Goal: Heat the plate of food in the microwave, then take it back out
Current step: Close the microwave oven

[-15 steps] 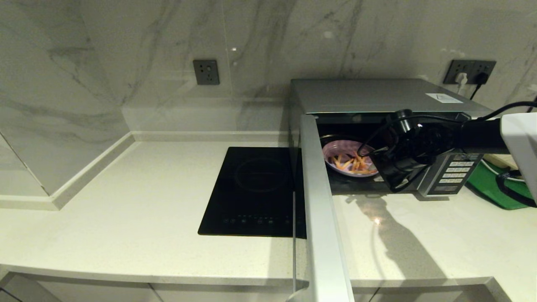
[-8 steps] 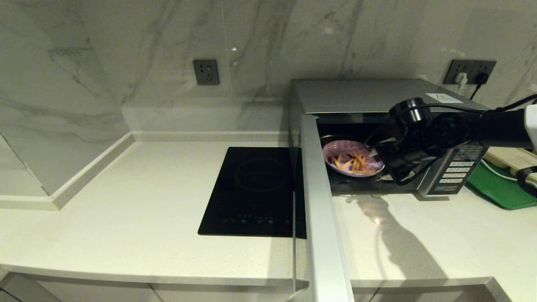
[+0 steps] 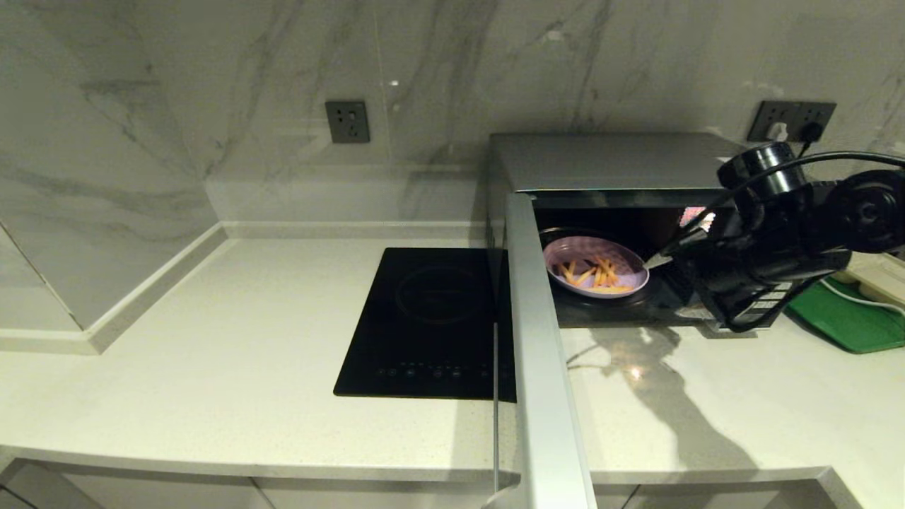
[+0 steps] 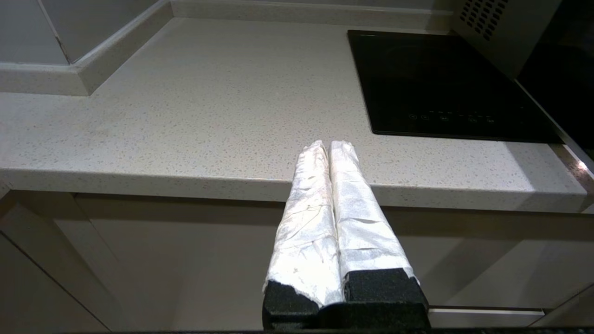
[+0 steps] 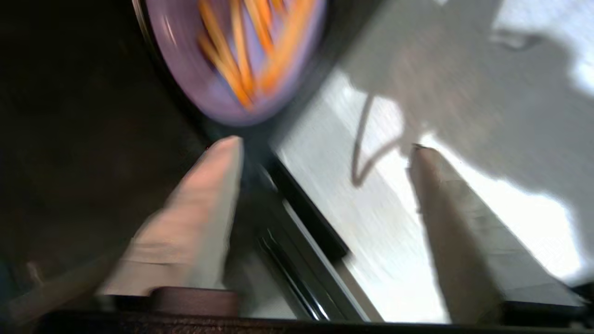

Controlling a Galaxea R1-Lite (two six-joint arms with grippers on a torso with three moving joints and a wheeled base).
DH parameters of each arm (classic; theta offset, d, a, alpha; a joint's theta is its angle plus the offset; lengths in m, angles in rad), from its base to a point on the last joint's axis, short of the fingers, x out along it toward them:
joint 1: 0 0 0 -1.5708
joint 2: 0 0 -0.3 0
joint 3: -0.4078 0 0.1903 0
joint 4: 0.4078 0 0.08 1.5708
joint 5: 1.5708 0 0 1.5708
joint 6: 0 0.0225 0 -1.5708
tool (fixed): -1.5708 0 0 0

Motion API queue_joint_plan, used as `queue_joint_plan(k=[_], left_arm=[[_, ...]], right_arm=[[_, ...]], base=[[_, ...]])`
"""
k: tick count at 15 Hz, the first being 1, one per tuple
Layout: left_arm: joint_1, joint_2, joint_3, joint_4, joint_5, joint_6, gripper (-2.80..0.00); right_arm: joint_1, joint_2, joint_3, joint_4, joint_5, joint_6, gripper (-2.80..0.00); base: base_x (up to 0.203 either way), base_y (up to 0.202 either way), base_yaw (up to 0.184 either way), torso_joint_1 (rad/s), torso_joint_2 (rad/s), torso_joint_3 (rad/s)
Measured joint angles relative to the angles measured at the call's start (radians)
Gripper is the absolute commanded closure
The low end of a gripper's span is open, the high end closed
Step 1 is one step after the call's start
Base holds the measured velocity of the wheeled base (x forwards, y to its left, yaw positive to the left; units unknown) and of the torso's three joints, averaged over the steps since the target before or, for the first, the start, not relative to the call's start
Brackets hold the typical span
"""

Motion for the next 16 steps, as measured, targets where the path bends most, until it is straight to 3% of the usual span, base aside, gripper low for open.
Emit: queue_joint_plan(k=[3,5,8,10,12,14,16], left_arm=[[0.000,0.000,0.000,0.000,0.000,0.001,0.00],[0.000,0.000,0.000,0.000,0.000,0.000,0.00],[0.000,0.000,0.000,0.000,0.000,0.000,0.00],[0.000,0.000,0.000,0.000,0.000,0.001,0.00],[0.000,0.000,0.000,0.000,0.000,0.001,0.00],[0.000,0.000,0.000,0.000,0.000,0.001,0.00],[0.000,0.000,0.000,0.000,0.000,0.001,0.00]], right_arm=[[0.012,-0.168,0.121,0.008,0.088,-0.129,0.00],[0.047,-0.278,0.134,0.074,0.152,-0.260,0.00],[0.140,-0.349,-0.059,0.290,0.159,-0.418,0.00],[0.241,-0.339,-0.258,0.440,0.103,-0.480,0.00],[0.391,-0.287,-0.428,0.582,-0.018,-0.524,0.00],[0.537,-0.227,-0.496,0.664,-0.157,-0.585,0.00],[0.645,-0.180,-0.514,0.685,-0.214,-0.619,0.00]], base=[[0.000,0.000,0.000,0.000,0.00,0.000],[0.000,0.000,0.000,0.000,0.00,0.000],[0.000,0.000,0.000,0.000,0.00,0.000],[0.000,0.000,0.000,0.000,0.00,0.000],[0.000,0.000,0.000,0.000,0.00,0.000],[0.000,0.000,0.000,0.000,0.00,0.000],[0.000,0.000,0.000,0.000,0.00,0.000]])
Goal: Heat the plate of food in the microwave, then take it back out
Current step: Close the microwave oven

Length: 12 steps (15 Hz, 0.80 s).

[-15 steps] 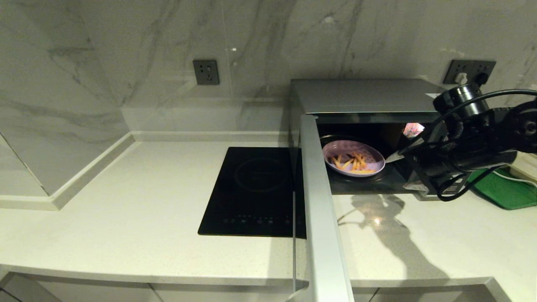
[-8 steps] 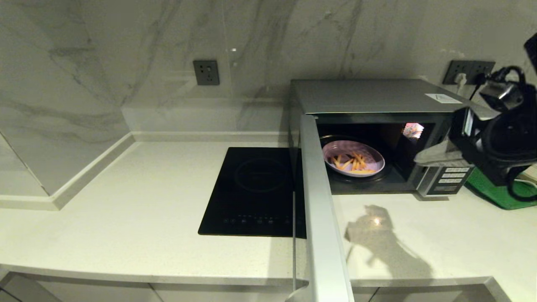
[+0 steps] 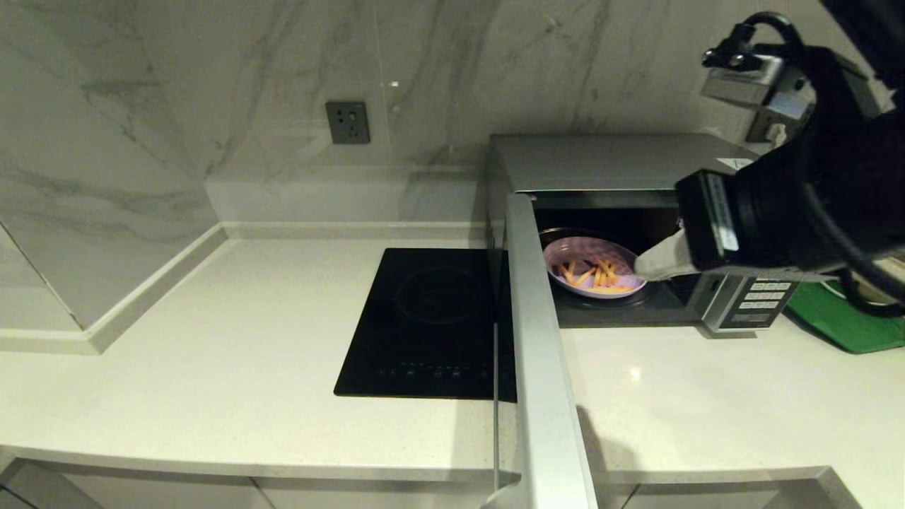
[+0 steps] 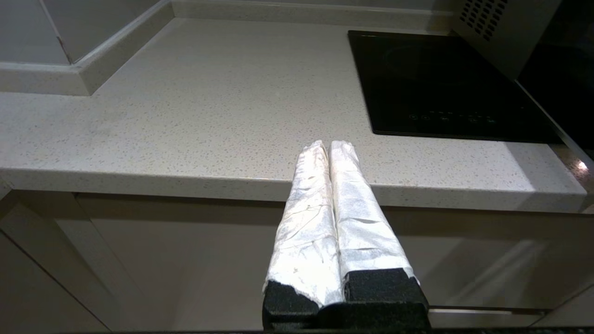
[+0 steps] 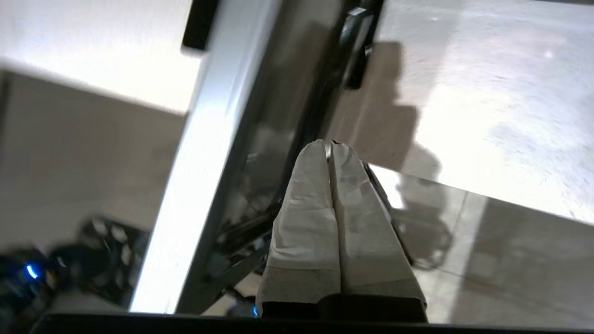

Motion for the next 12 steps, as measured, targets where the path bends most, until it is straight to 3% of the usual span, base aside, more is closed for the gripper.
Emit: queue_joint_plan(k=[4,7,12], left_arm=[[0.000,0.000,0.000,0.000,0.000,0.000,0.00],[0.000,0.000,0.000,0.000,-0.001,0.000,0.00],[0.000,0.000,0.000,0.000,0.000,0.000,0.00]], right_arm=[[0.136,0.039,-0.008,-0.035,-0.008,-0.116,0.00],[0.212,0.048,-0.008,-0.076,-0.007,-0.152,0.00],[0.242,0.094,-0.008,-0.160,-0.012,-0.183,0.00]], base=[[0.000,0.000,0.000,0.000,0.00,0.000],[0.000,0.000,0.000,0.000,0.00,0.000],[0.000,0.000,0.000,0.000,0.00,0.000]])
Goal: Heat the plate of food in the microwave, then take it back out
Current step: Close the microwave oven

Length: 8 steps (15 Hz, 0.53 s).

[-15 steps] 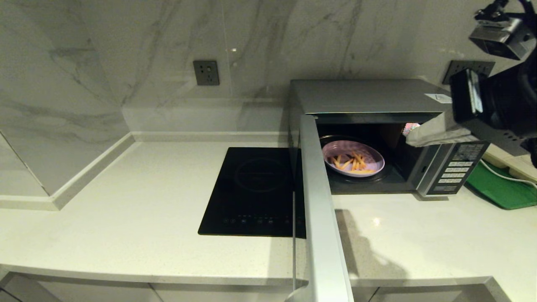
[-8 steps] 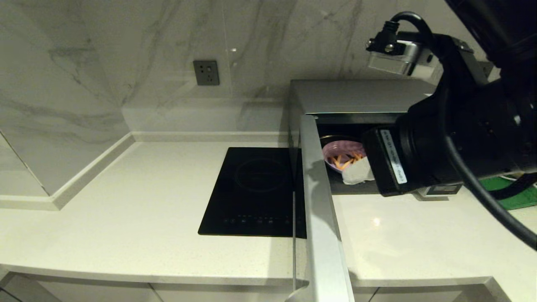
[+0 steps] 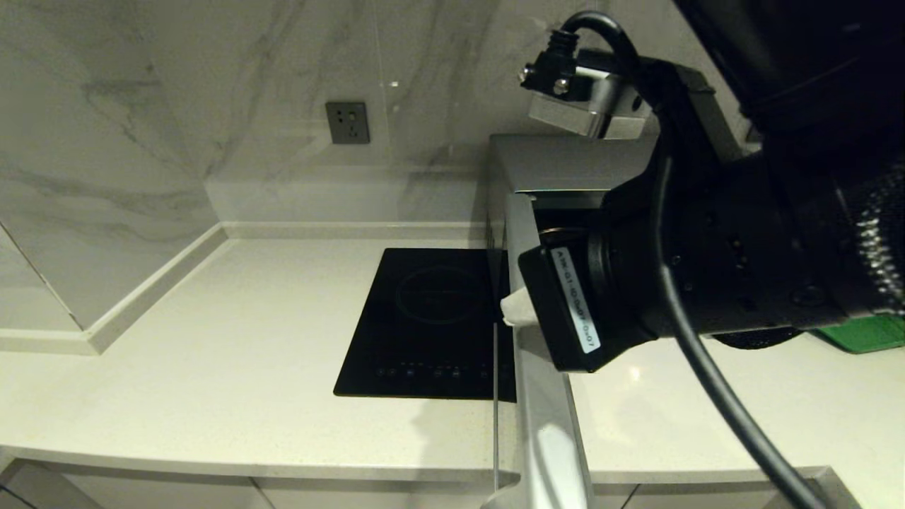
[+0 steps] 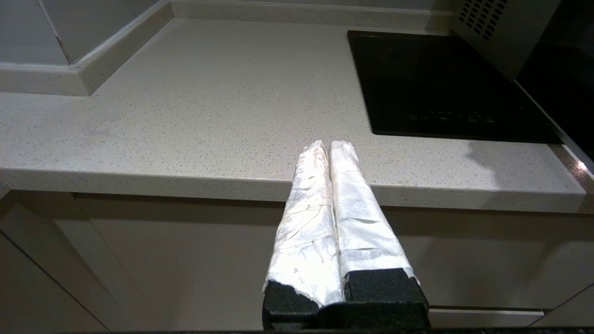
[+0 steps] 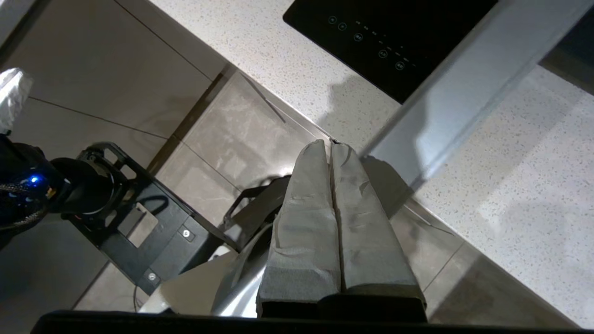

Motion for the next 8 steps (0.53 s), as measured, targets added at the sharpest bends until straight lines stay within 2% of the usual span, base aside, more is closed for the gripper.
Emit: queue_joint_plan(k=[8], left_arm=[[0.000,0.000,0.000,0.000,0.000,0.000,0.00]], right_arm=[[0.000,0.069,0.016,-0.005,0.003,0.006,0.00]], base=[[0.000,0.000,0.000,0.000,0.00,0.000]])
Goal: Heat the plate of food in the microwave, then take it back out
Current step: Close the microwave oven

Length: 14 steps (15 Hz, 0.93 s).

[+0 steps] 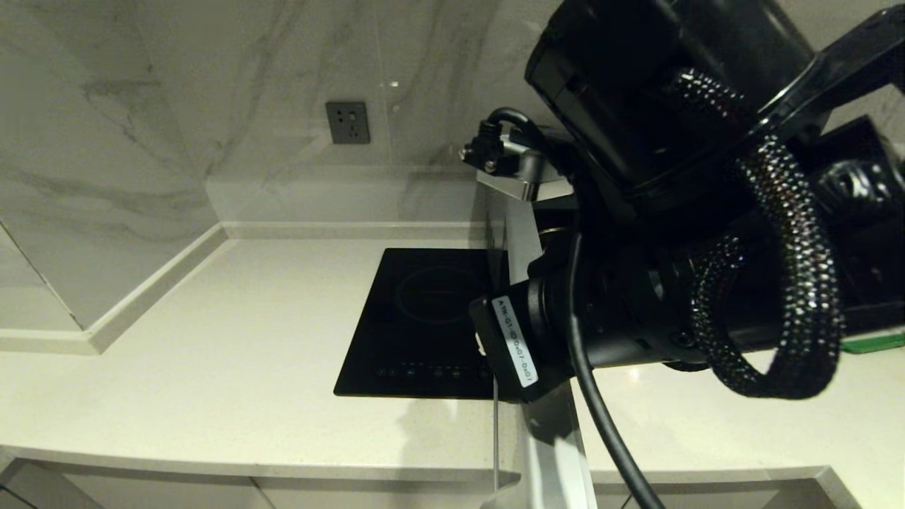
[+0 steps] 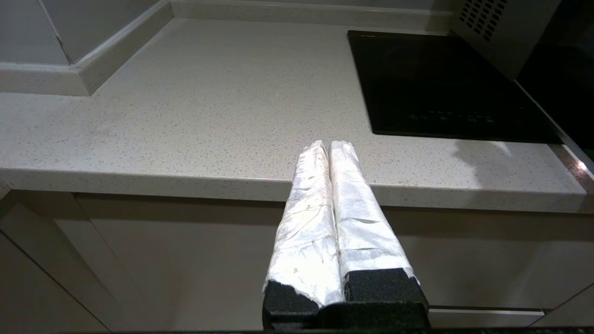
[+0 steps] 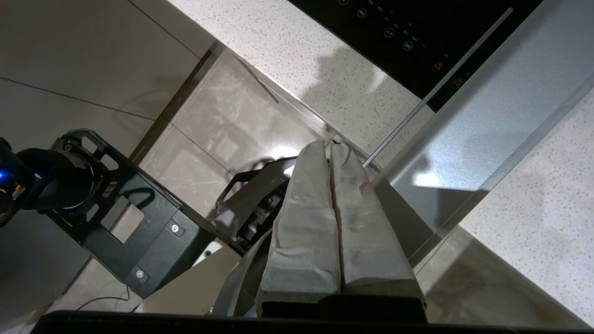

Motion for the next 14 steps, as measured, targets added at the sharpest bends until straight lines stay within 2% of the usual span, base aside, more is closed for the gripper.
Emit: queue_joint_plan(k=[4,9,11,14], left_arm=[[0.000,0.000,0.000,0.000,0.000,0.000,0.00],[0.000,0.000,0.000,0.000,0.000,0.000,0.00],[0.000,0.000,0.000,0.000,0.000,0.000,0.00],[0.000,0.000,0.000,0.000,0.000,0.000,0.00]], right_arm=[[-0.002,-0.009,0.039,0.000,-0.002,0.031,0.00],[-0.006,-0.072,0.130,0.000,-0.011,0.034,0.00],[-0.016,-0.092,0.177,-0.001,-0.057,0.040,0.00],[-0.048,-0.135,0.248,-0.002,-0.096,0.108,0.00]], base=[[0.000,0.000,0.000,0.000,0.00,0.000],[0.000,0.000,0.000,0.000,0.00,0.000],[0.000,0.000,0.000,0.000,0.00,0.000],[0.000,0.000,0.000,0.000,0.00,0.000]])
